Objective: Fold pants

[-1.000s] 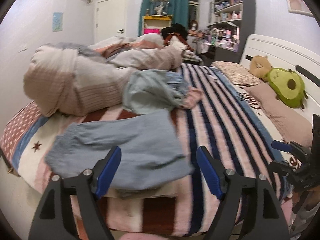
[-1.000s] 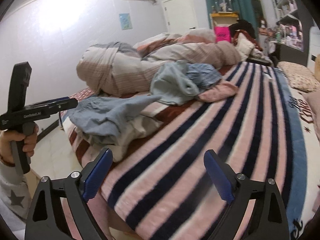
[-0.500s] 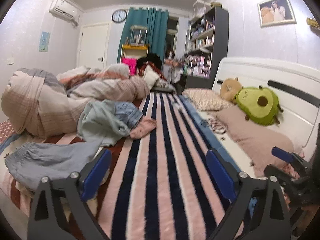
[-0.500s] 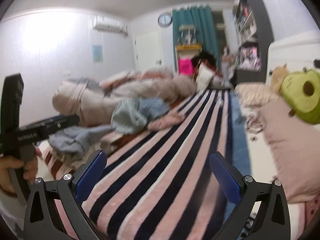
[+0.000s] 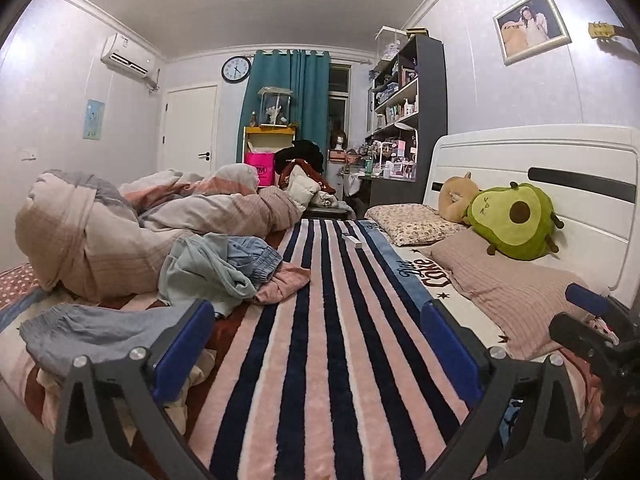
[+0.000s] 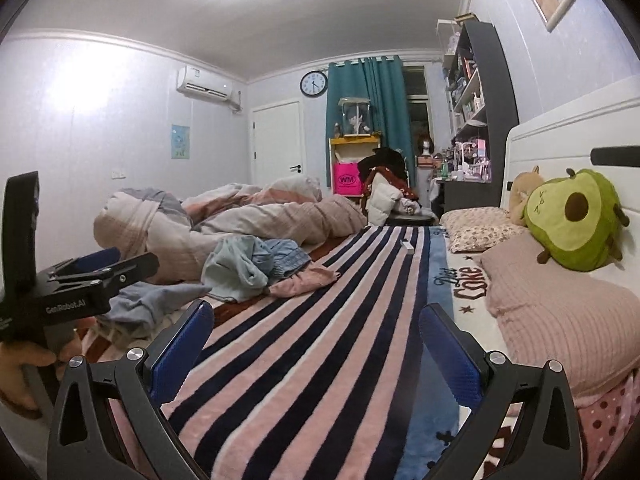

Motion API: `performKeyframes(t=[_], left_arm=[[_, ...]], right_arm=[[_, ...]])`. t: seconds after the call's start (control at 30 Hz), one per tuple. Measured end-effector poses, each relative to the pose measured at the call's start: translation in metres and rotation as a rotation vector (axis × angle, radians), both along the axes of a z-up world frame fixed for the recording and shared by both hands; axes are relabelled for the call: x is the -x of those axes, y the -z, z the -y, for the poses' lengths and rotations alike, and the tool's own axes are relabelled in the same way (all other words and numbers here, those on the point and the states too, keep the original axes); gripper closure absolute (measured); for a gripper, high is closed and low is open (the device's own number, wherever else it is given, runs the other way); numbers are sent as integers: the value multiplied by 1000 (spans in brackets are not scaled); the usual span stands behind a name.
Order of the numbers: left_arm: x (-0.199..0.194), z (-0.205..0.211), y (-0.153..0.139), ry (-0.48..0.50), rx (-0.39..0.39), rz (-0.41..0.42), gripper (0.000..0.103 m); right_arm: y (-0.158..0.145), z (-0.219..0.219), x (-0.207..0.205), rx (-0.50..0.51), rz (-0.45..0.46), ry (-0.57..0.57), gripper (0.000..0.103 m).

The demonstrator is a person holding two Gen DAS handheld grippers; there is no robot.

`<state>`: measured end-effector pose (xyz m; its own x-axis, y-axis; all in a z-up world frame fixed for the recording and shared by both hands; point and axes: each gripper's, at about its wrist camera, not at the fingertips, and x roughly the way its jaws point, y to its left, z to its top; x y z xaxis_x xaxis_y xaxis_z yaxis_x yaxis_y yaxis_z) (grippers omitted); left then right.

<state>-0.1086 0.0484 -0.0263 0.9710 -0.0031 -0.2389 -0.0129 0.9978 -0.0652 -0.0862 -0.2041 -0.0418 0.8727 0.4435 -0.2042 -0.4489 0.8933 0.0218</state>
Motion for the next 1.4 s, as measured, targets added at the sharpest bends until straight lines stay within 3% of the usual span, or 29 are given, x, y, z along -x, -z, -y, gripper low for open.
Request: performKeyframes(t=[0.4,1.4], left_arm=[[8,-5,5,11,48,0,1],[8,-9,13,-35,36,-15,1]], right_arm=[[2,-5,8,19,1,5,1],[3,9,12,-9,-2,10,1]])
